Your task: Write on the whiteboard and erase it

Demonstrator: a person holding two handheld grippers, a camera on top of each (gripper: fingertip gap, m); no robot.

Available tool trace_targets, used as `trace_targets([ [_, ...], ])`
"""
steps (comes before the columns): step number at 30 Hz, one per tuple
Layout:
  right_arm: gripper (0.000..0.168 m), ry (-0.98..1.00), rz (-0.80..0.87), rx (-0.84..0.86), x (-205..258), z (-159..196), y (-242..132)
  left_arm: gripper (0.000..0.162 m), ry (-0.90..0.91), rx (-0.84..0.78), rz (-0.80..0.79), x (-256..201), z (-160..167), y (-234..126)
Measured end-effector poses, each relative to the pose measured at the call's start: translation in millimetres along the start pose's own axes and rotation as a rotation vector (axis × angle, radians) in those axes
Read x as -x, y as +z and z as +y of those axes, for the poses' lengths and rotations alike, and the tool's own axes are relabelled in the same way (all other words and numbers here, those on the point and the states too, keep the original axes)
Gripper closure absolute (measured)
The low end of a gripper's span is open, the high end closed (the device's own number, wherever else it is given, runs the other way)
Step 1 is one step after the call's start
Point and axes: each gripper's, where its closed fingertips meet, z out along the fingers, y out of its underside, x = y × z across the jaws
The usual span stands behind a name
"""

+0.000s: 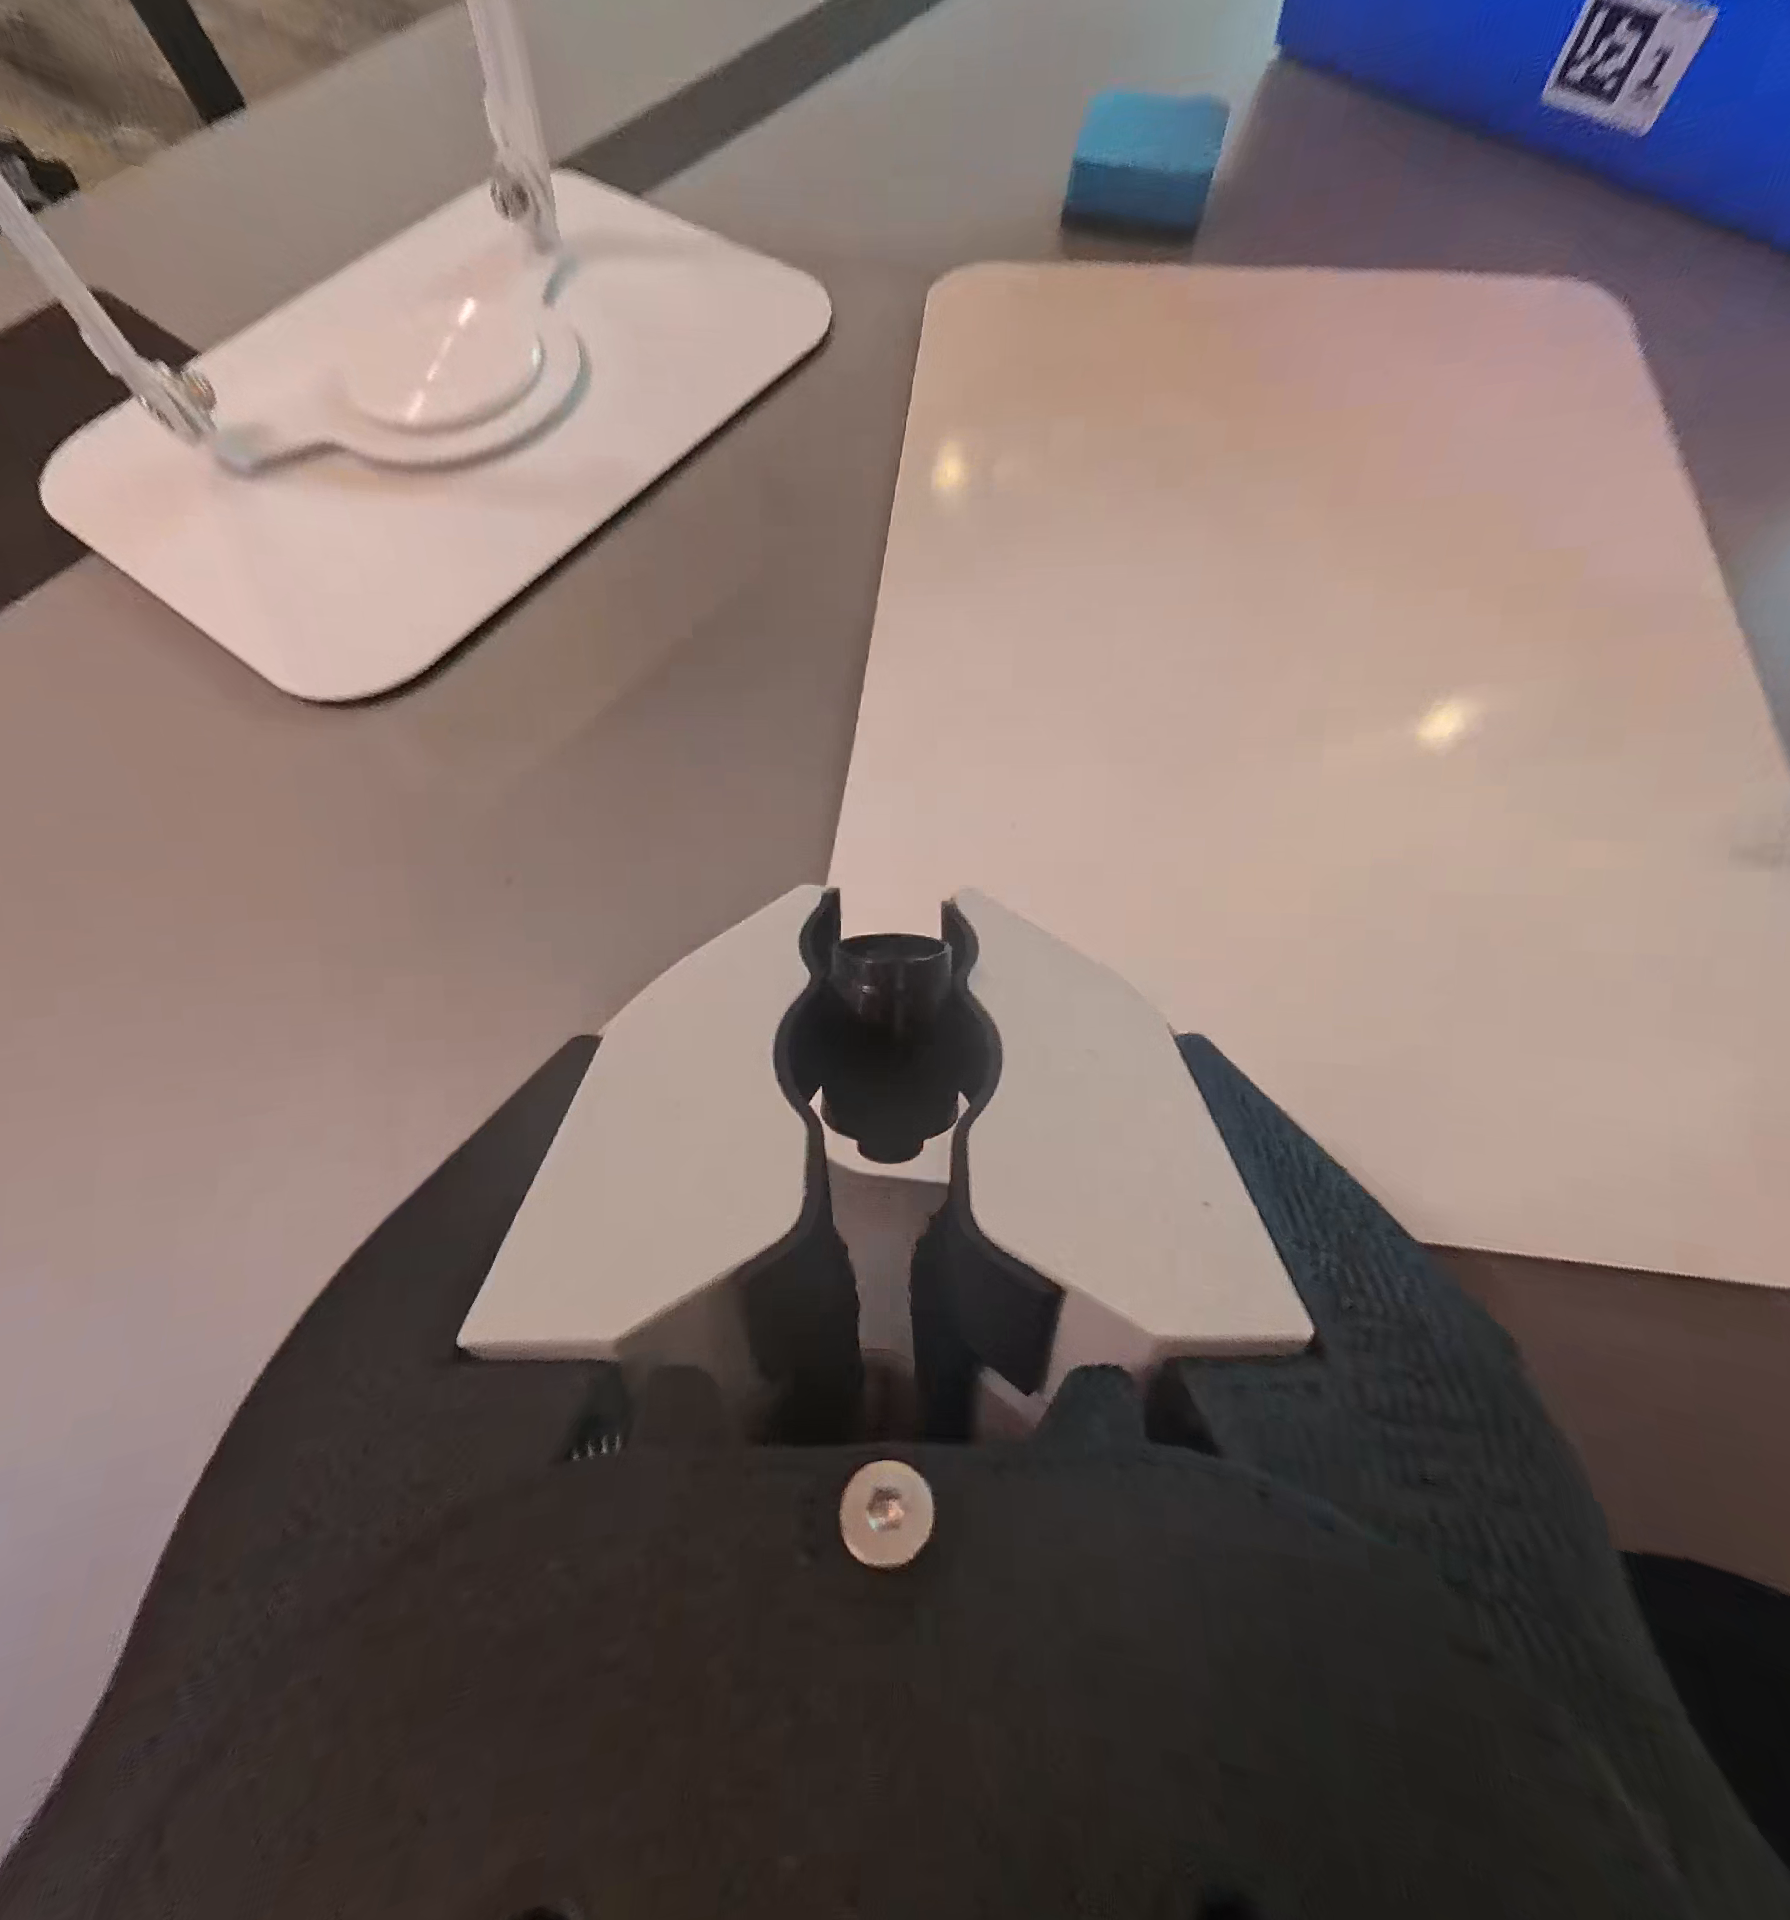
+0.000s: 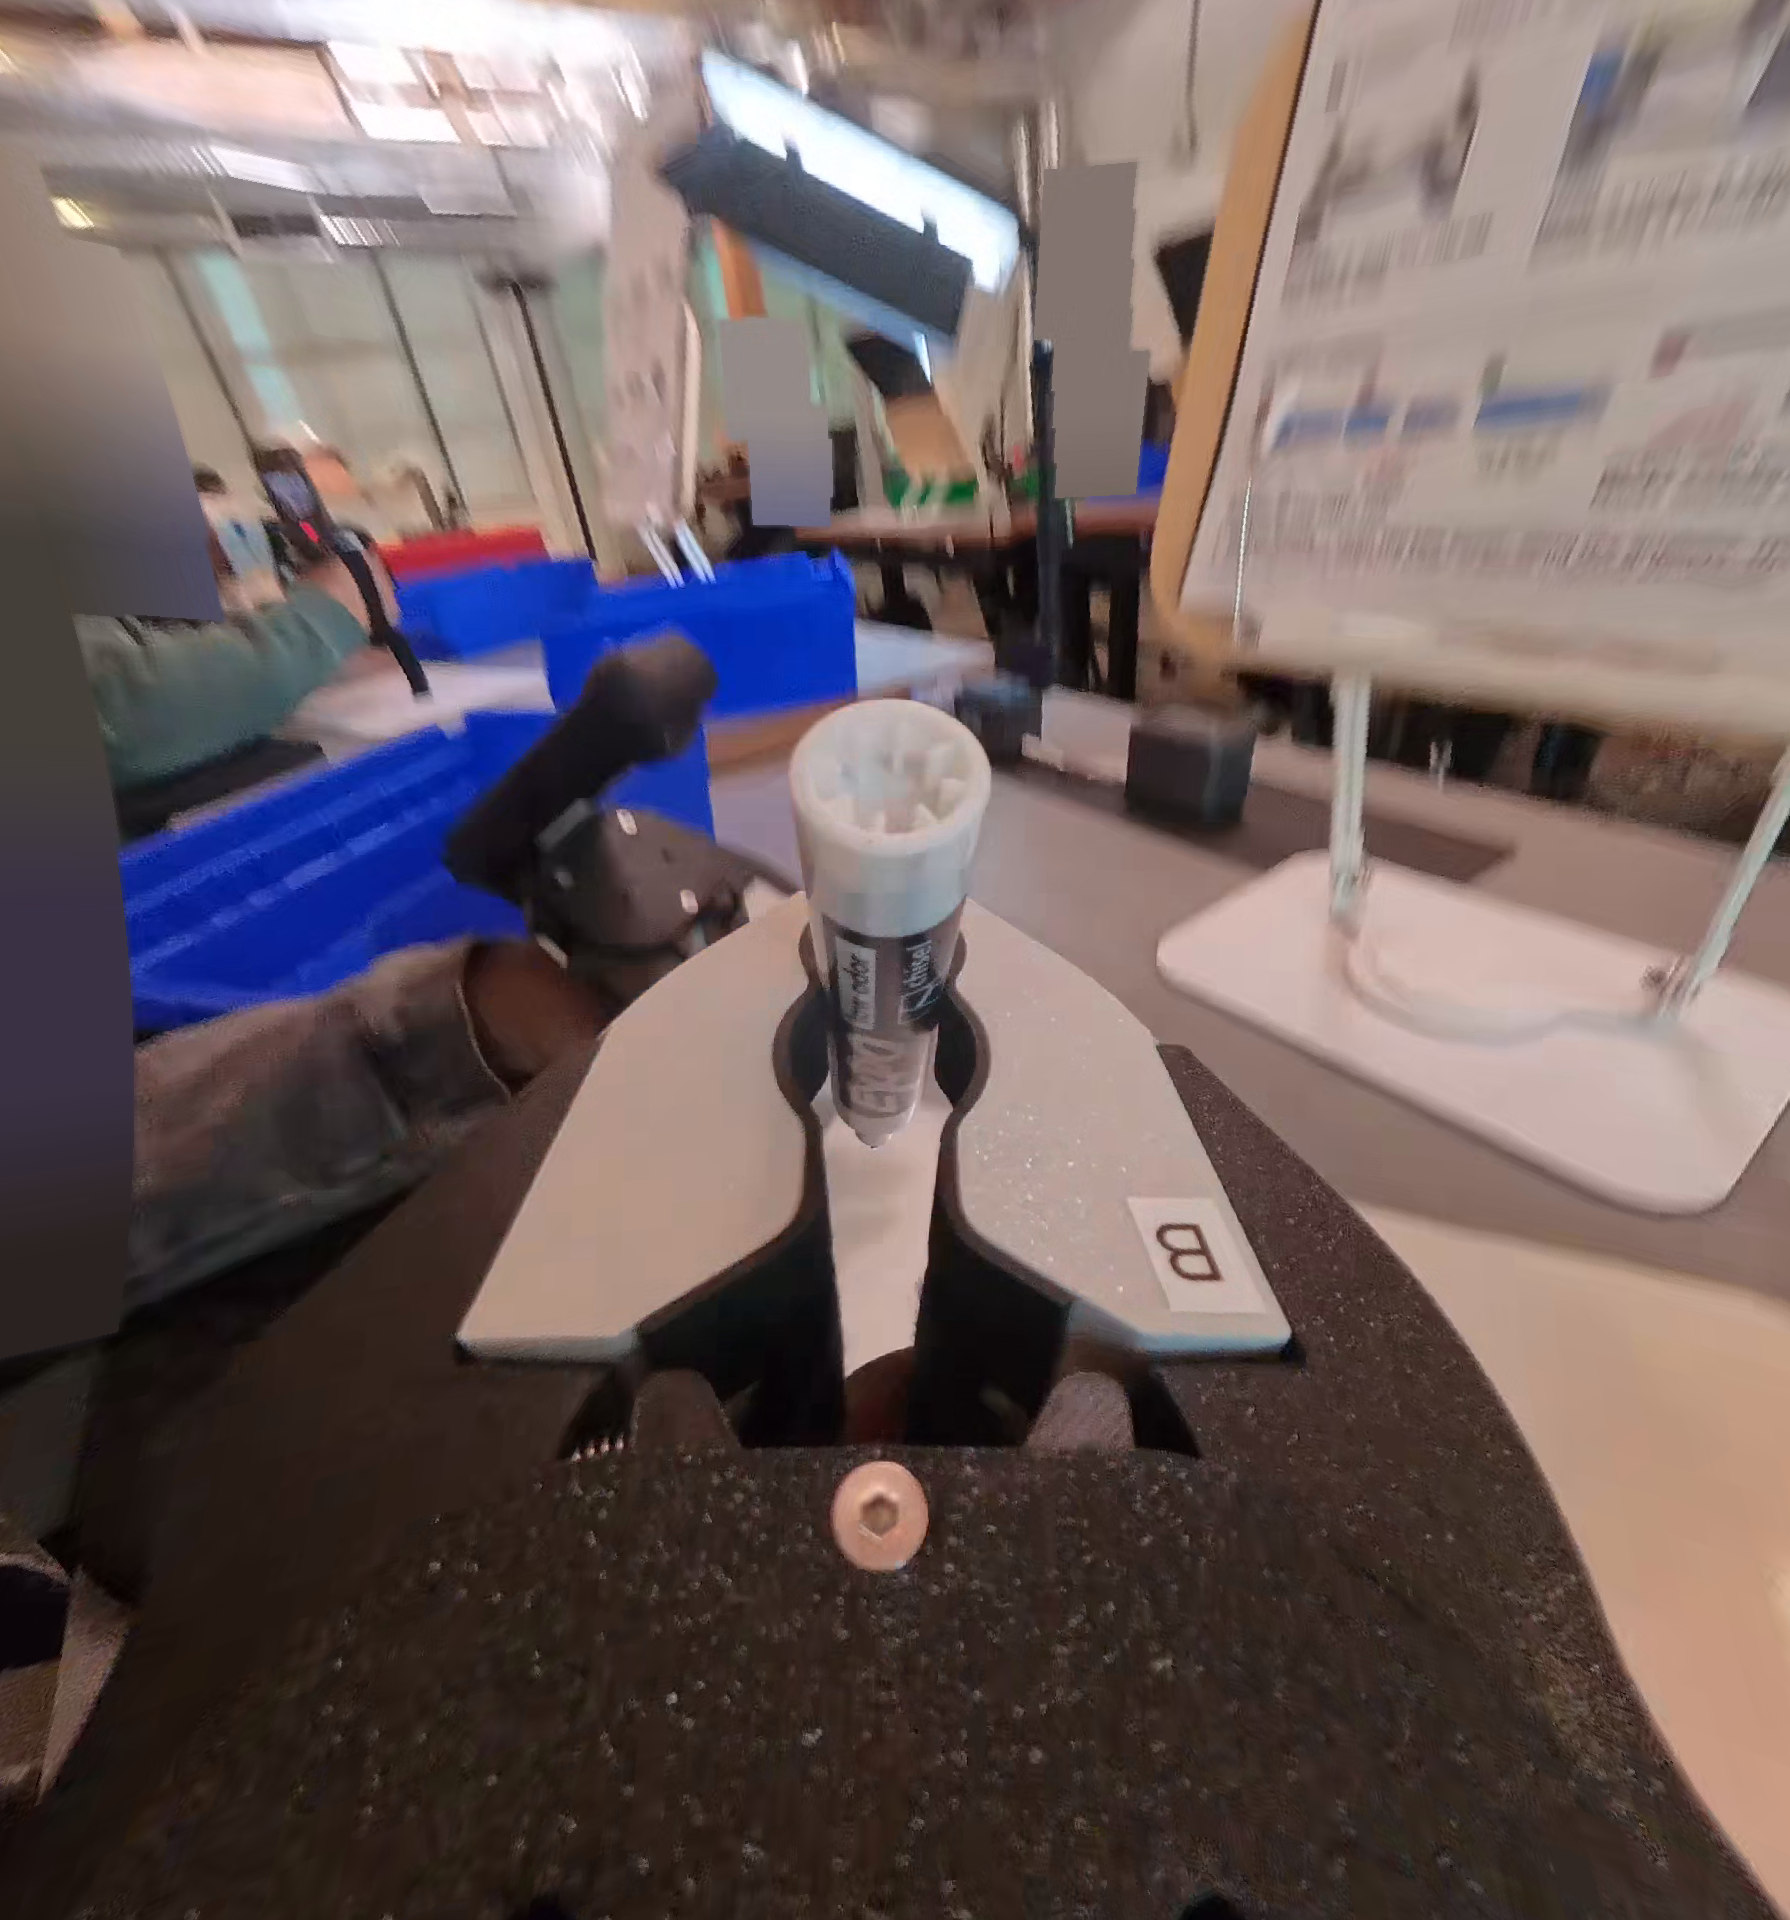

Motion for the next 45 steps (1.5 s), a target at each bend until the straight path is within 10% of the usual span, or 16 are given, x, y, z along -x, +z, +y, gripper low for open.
trace_targets([
  [12,0.151,0.048,0.060,0.372,17.1,108.7,66.5,0.143,-0.010,0.112,-0.010,7.4,27.4,11.0],
  [45,0.152,-0.068,0.136,0.447,2.7,120.4,68.2,0.143,-0.010,0.145,0.048,-0.8,35.1,14.7],
])
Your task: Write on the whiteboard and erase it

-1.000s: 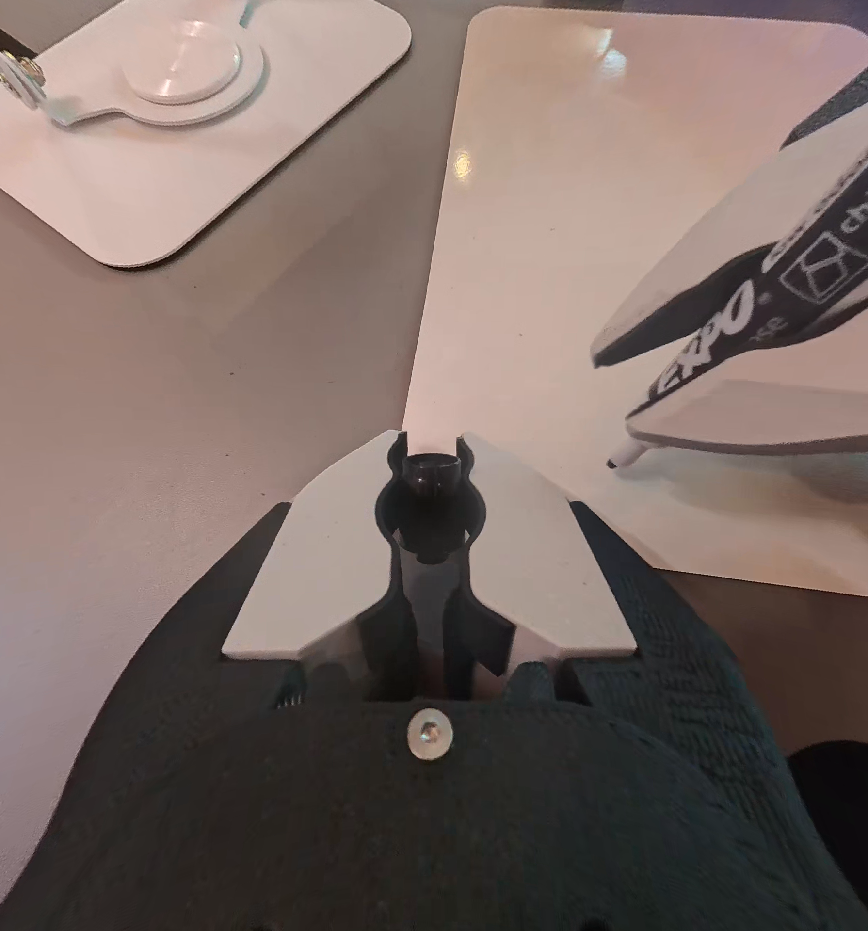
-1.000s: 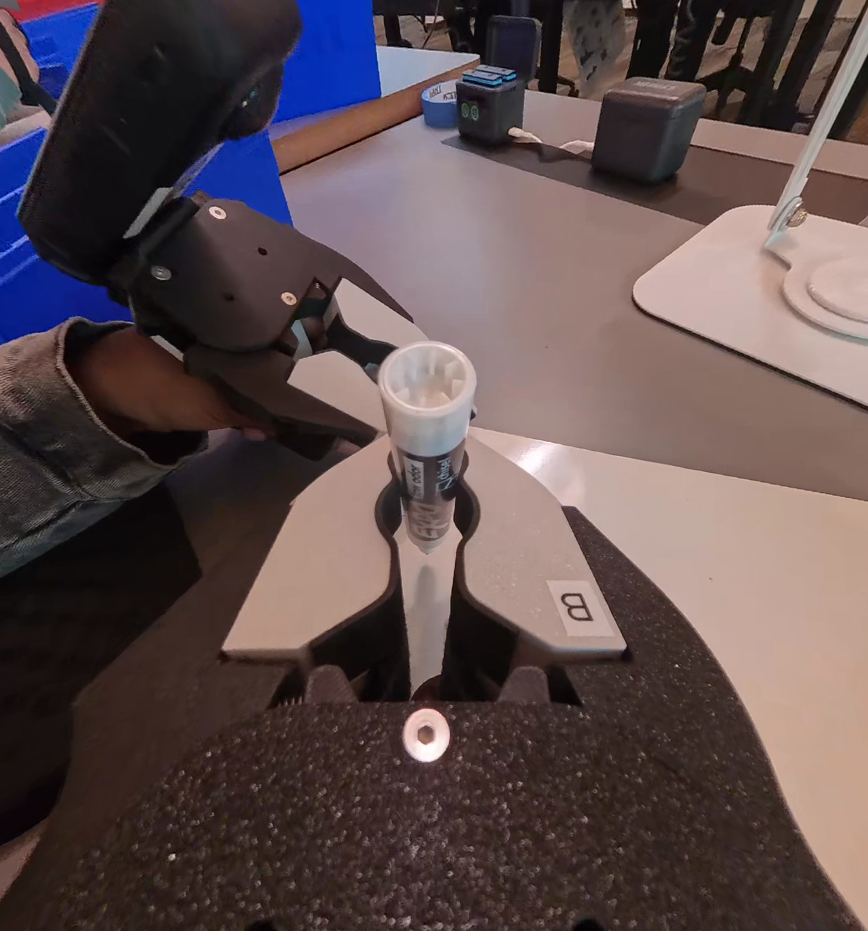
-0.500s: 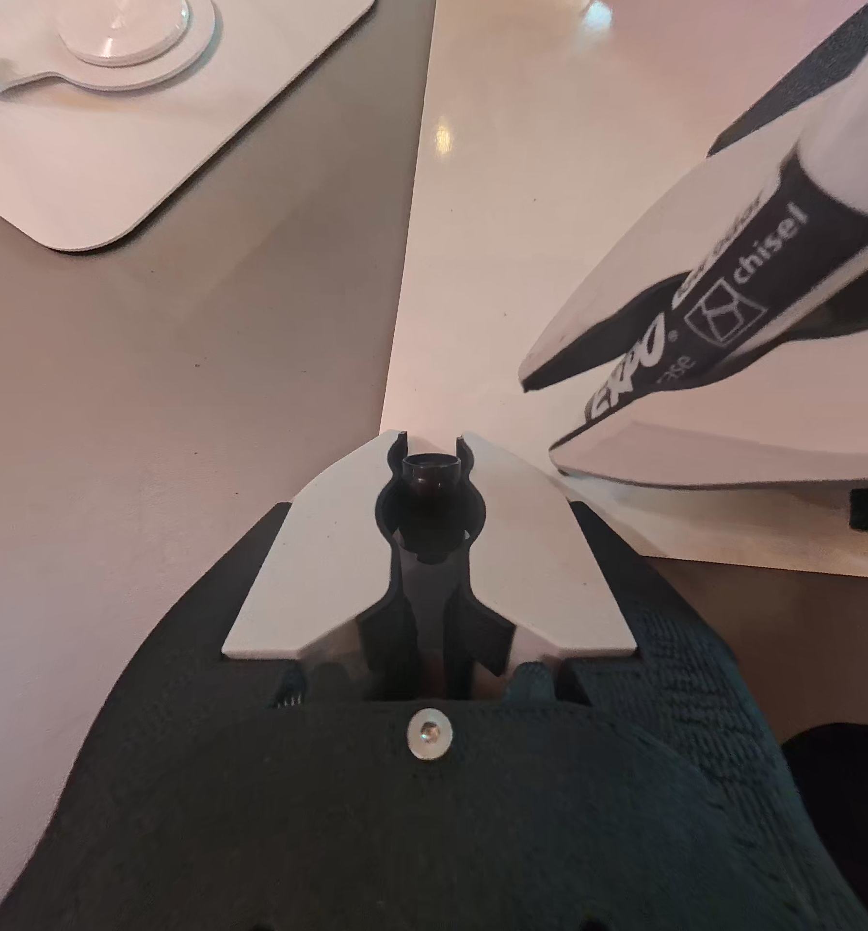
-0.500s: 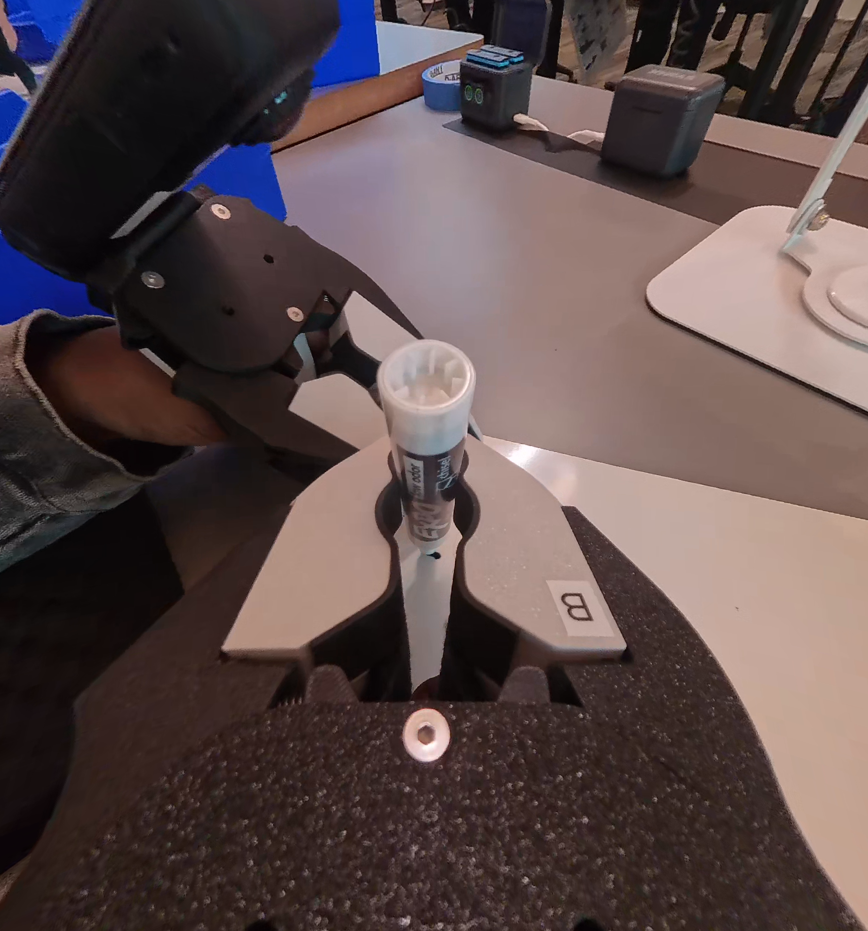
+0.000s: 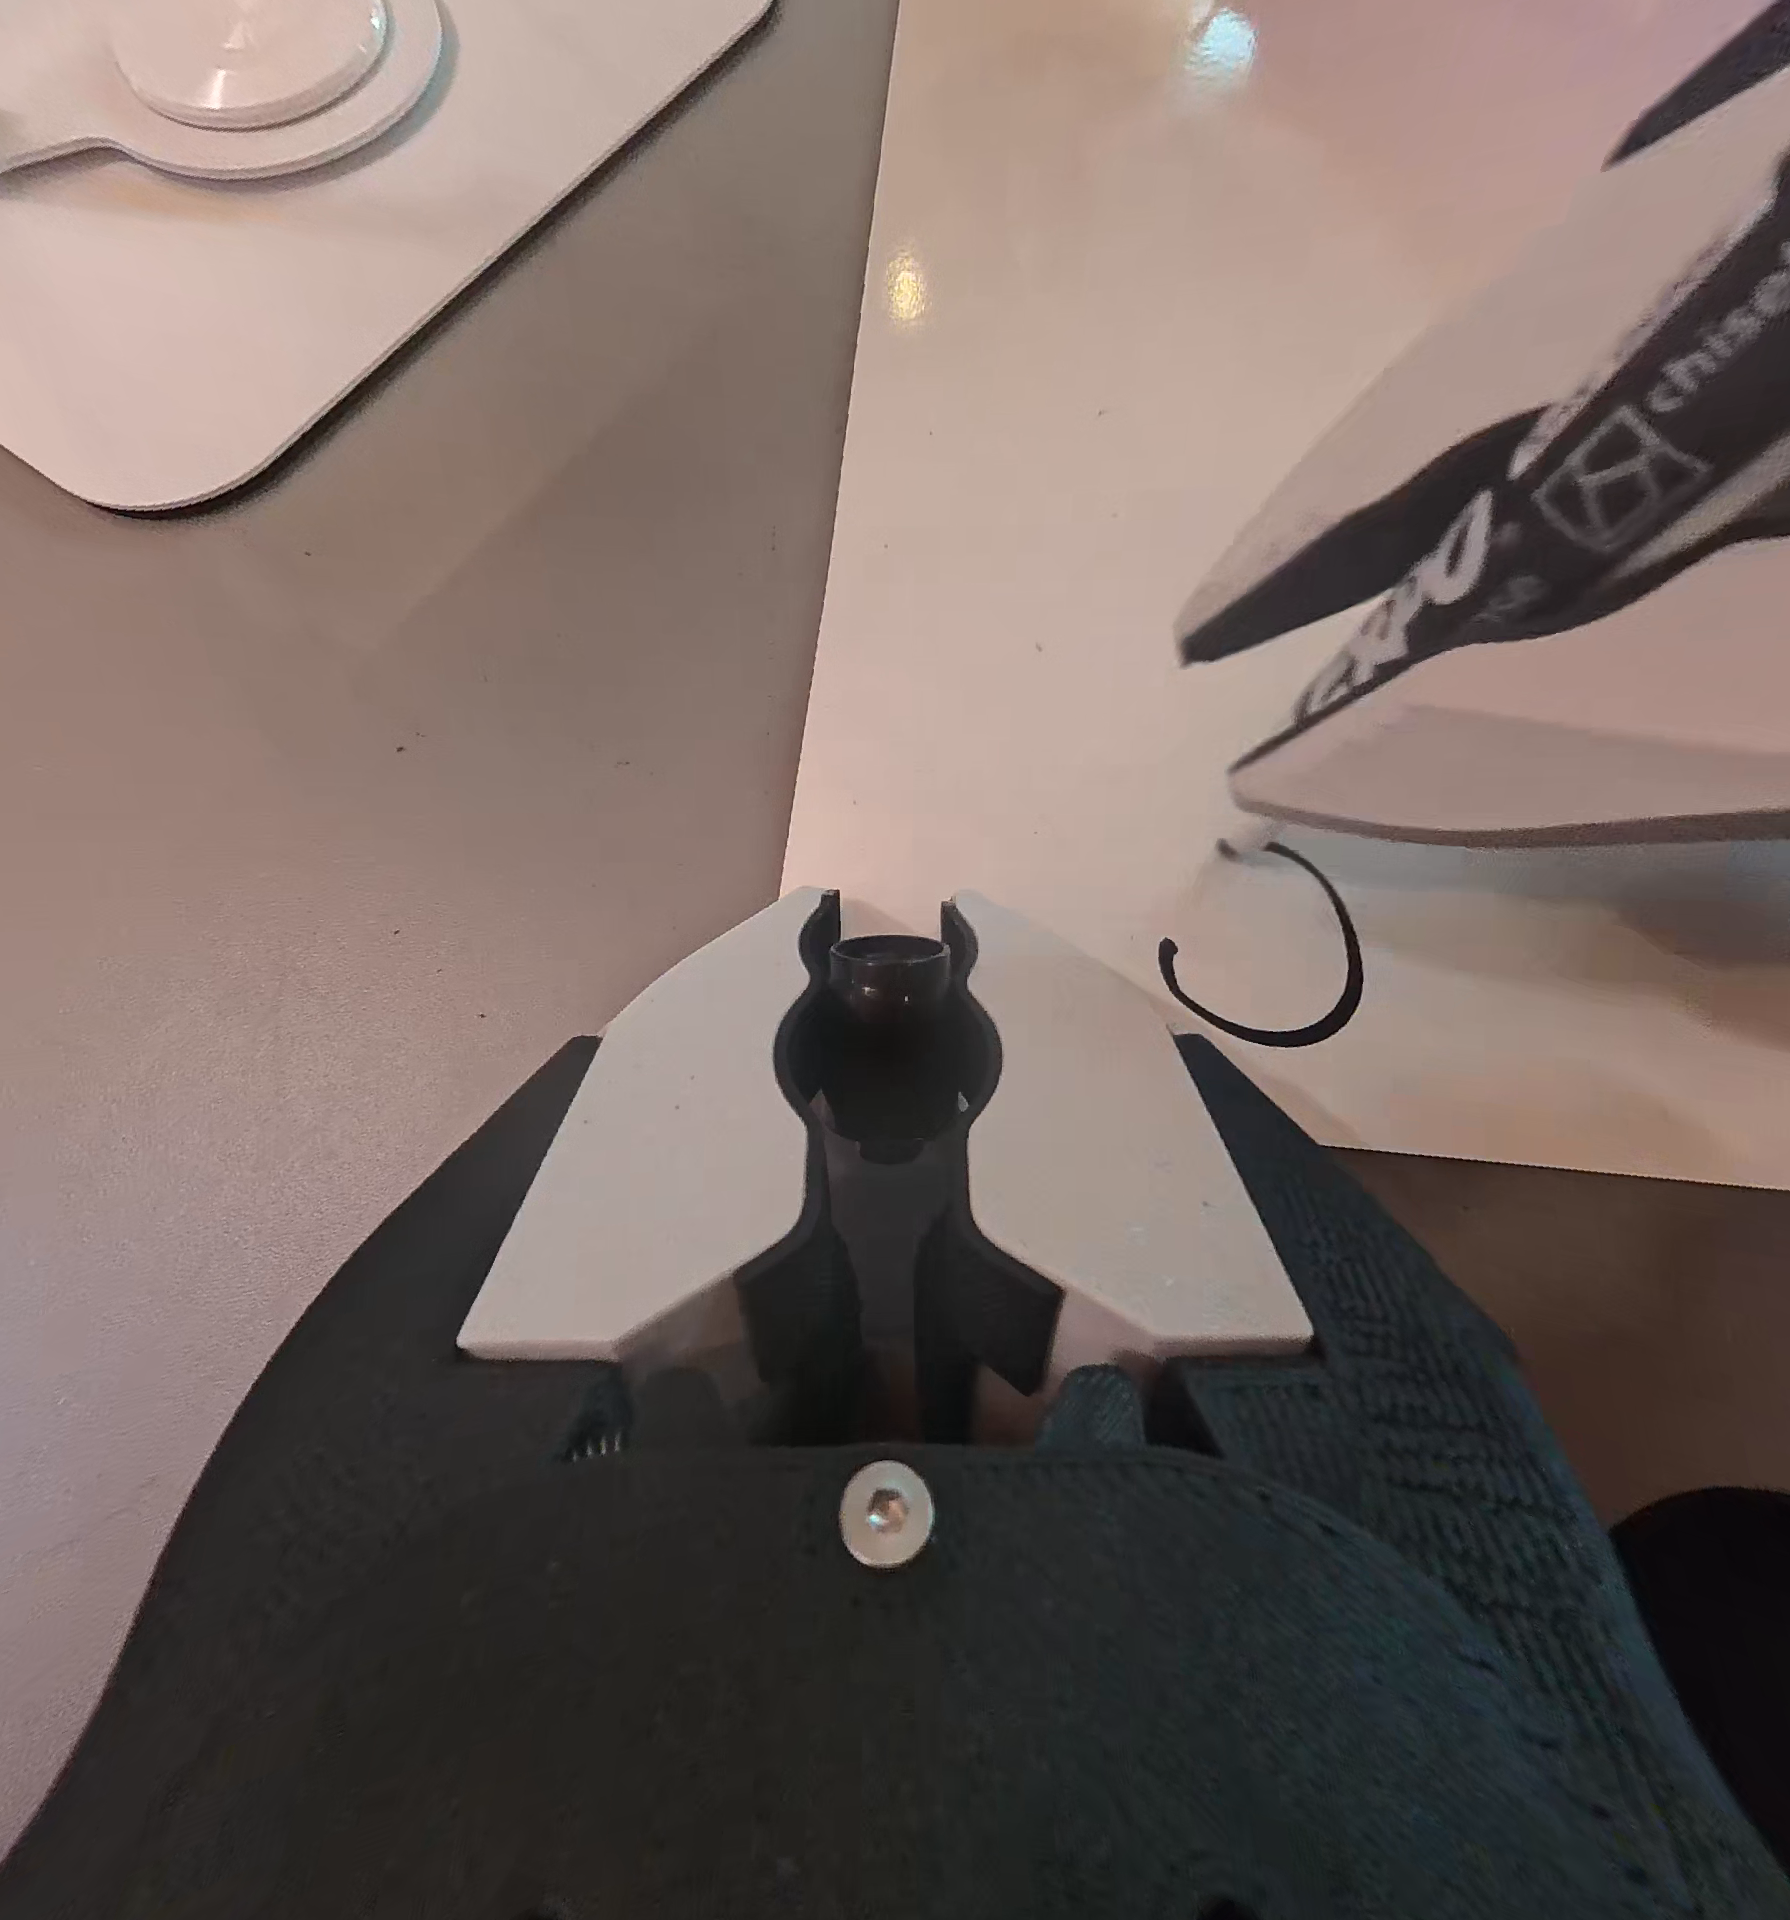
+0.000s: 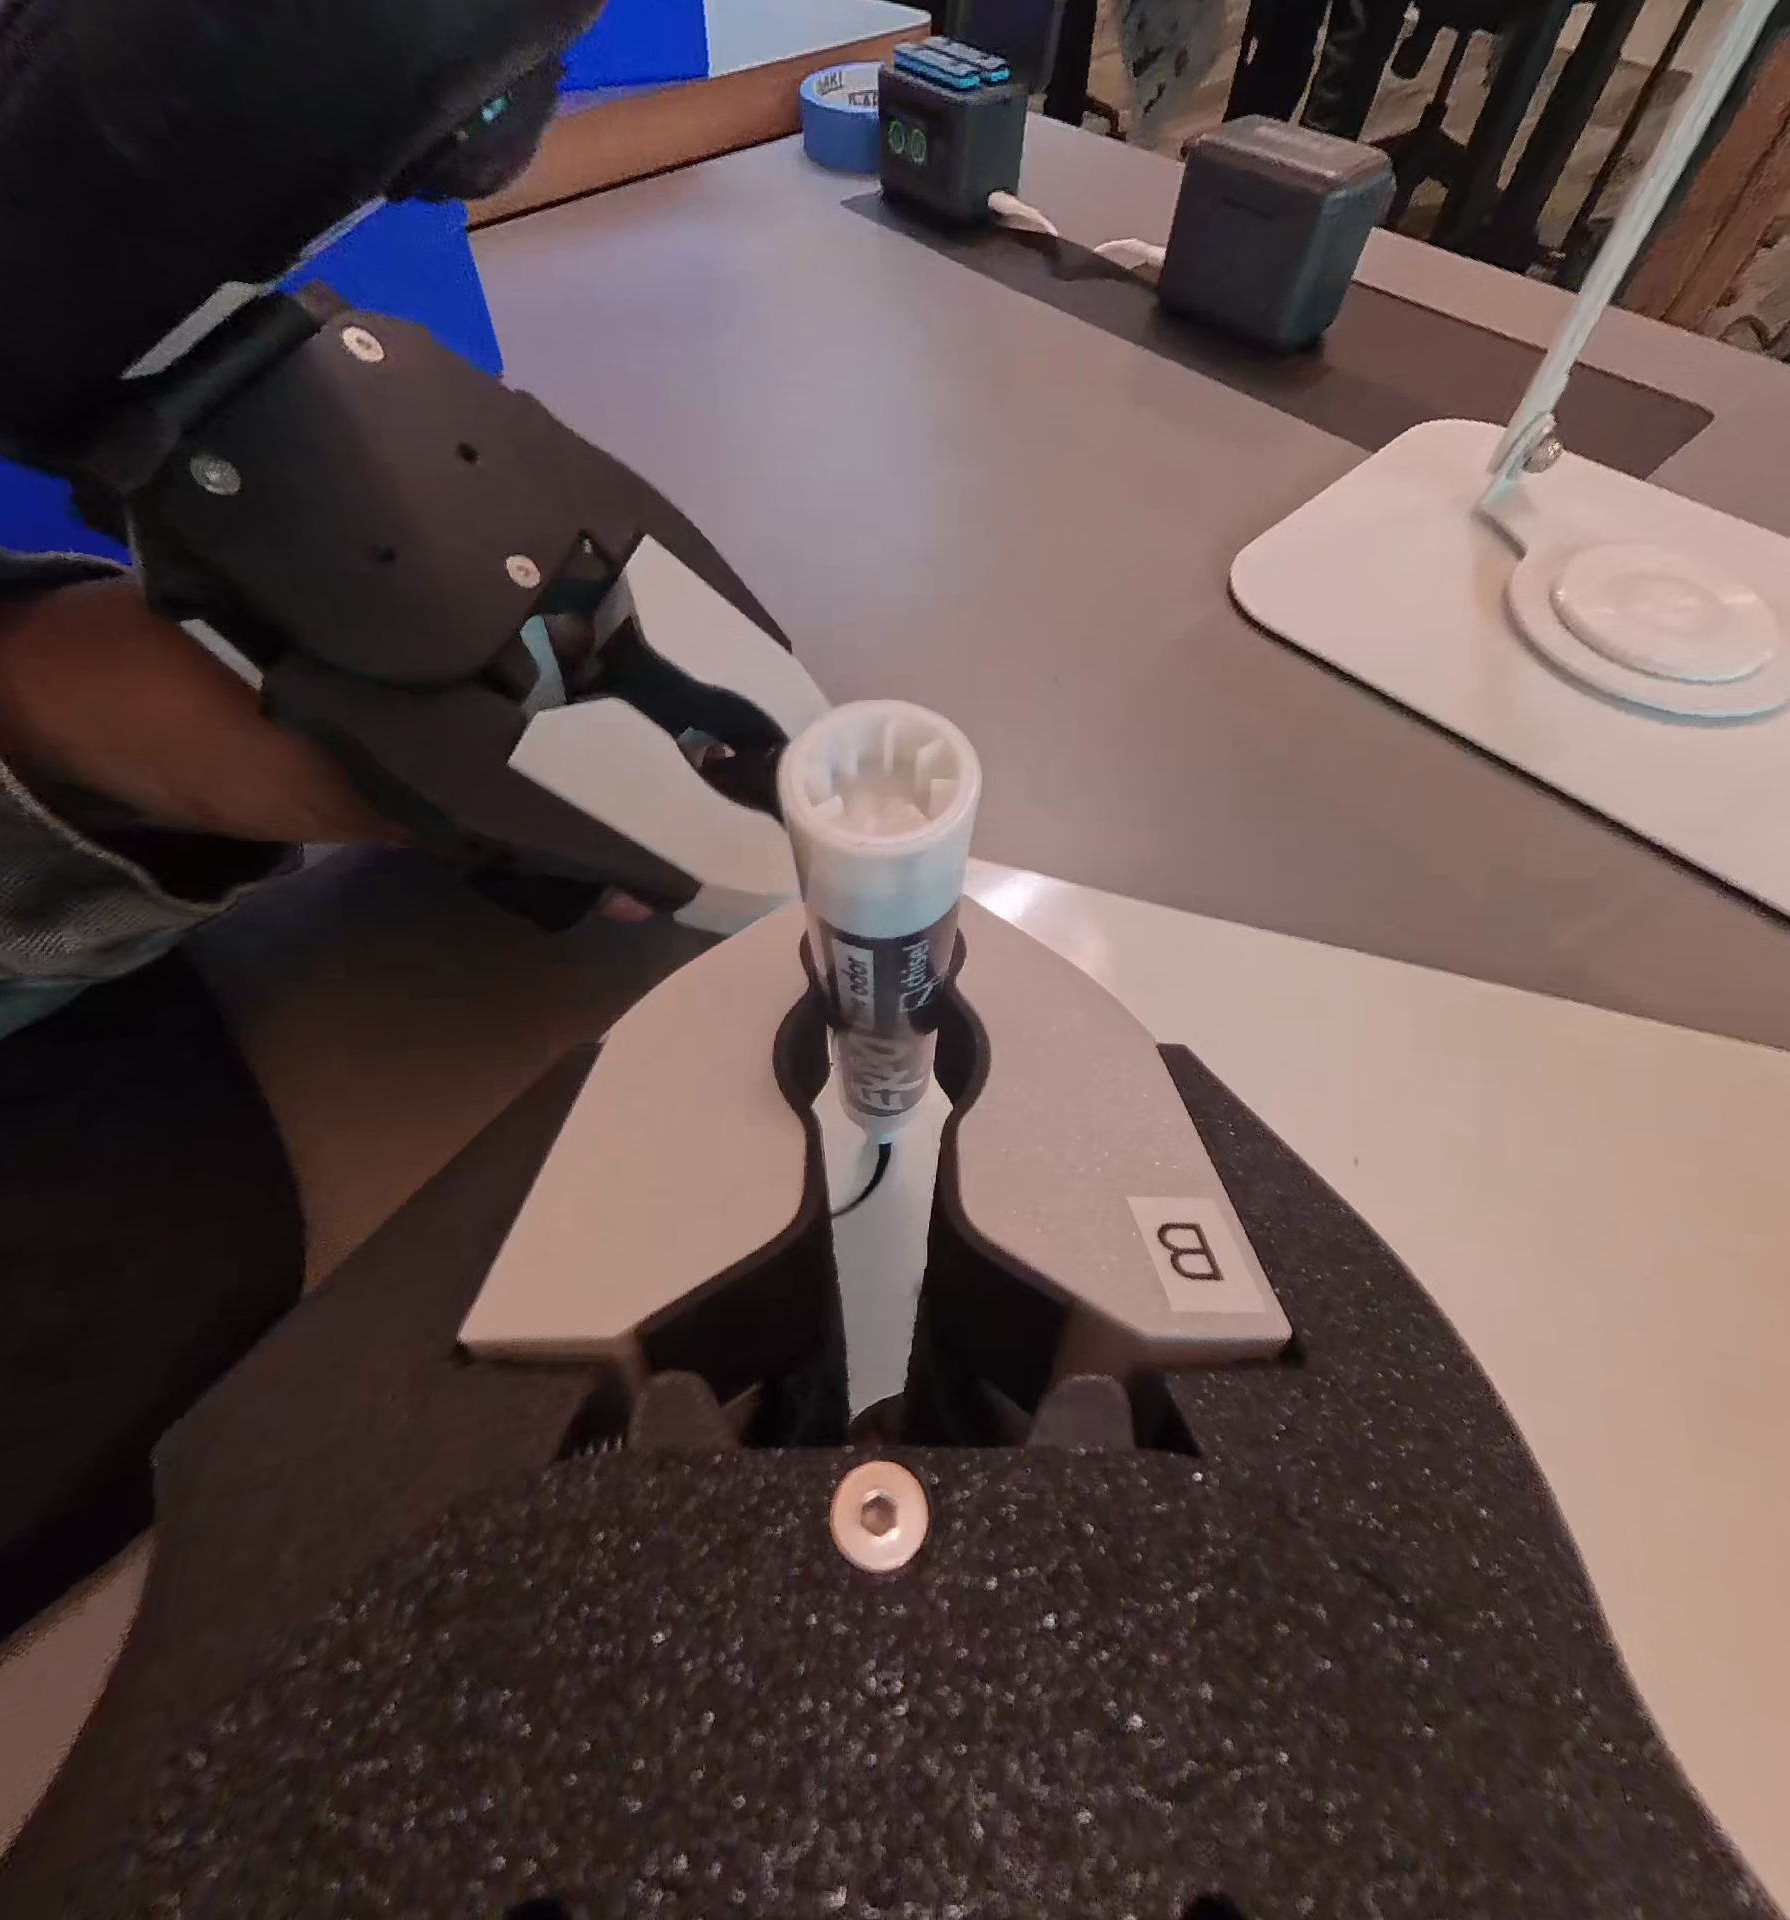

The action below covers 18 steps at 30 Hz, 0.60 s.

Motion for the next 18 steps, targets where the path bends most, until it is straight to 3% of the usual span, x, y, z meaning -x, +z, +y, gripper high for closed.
trace_targets([
  [6,0.152,-0.002,-0.067,-0.027,20.2,-8.2,13.5,0.143,-0.008,-0.002,0.005,0.0,-0.2,0.3],
  [12,0.152,0.029,-0.001,-0.047,-12.9,-13.6,0.9,0.143,-0.005,-0.003,0.007,-0.5,0.3,0.4],
  [18,0.152,0.030,0.005,-0.015,-16.7,-5.6,6.4,0.142,-0.022,0.002,0.015,-1.2,0.5,0.1],
])
